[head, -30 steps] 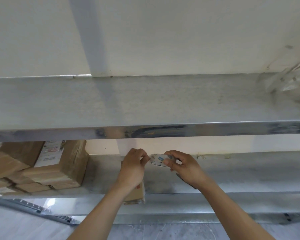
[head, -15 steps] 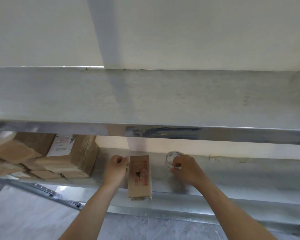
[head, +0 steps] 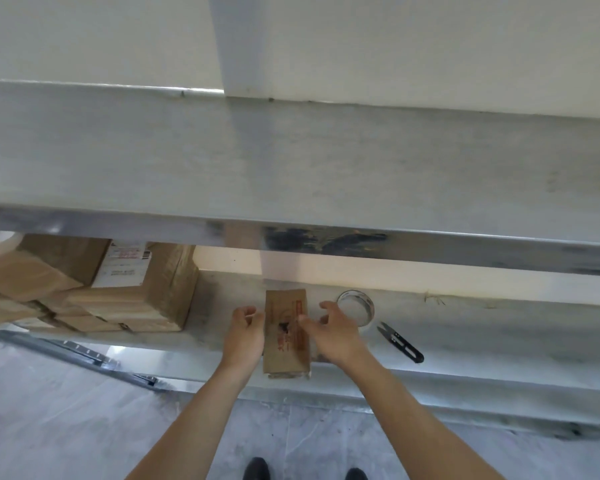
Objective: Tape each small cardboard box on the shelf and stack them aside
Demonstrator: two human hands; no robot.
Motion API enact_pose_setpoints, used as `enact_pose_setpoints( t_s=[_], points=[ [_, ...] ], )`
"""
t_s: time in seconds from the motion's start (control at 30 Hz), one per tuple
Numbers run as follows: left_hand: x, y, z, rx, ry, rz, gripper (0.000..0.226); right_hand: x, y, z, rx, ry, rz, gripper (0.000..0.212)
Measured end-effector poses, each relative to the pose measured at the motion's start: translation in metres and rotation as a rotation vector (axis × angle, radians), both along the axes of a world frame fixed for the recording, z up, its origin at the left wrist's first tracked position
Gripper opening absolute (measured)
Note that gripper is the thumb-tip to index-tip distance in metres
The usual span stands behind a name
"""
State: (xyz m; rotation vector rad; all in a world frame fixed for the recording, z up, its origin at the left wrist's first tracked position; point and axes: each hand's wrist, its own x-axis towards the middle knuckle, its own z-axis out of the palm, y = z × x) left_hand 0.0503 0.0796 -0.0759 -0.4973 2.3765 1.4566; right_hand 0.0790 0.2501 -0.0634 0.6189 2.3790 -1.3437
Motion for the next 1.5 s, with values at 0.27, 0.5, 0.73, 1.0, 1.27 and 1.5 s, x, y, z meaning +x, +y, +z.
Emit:
enact_pose_setpoints(
  t_s=[0.27, 0.5, 0.73, 1.0, 1.27, 1.5],
  points=[
    [0.01, 0.001, -0.004, 0.077, -0.03, -0.06, 0.02, -0.008, -0.02, -0.006, -0.295, 0.006, -0.329, 0.013],
    [0.024, -0.008, 0.002, 0.327, 0.008, -0.055, 0.022, 0.004, -0.016, 0.002, -0.536, 0.059, -0.38, 0.01],
    [0.032, -0.015, 0.012, 0.599, 0.049, -0.068, 0.061, 0.012, 0.004, 0.026, -0.661, 0.118, -0.319, 0.024],
    [0.035, 0.002, 0.023, 0.619, 0.106, 0.023, 0.059, 0.018, 0.01, 0.035, -0.26, 0.312, -0.287, 0.017],
    [0.042, 0.011, 0.035, 0.569, 0.139, 0.024, 0.054, 0.019, 0.017, 0.043, -0.116, 0.255, -0.149, 0.003],
    [0.044, 0.016, 0.044, 0.502, 0.222, -0.016, 0.053, 0.015, 0.023, 0.056, -0.074, 0.218, -0.062, 0.013]
  ],
)
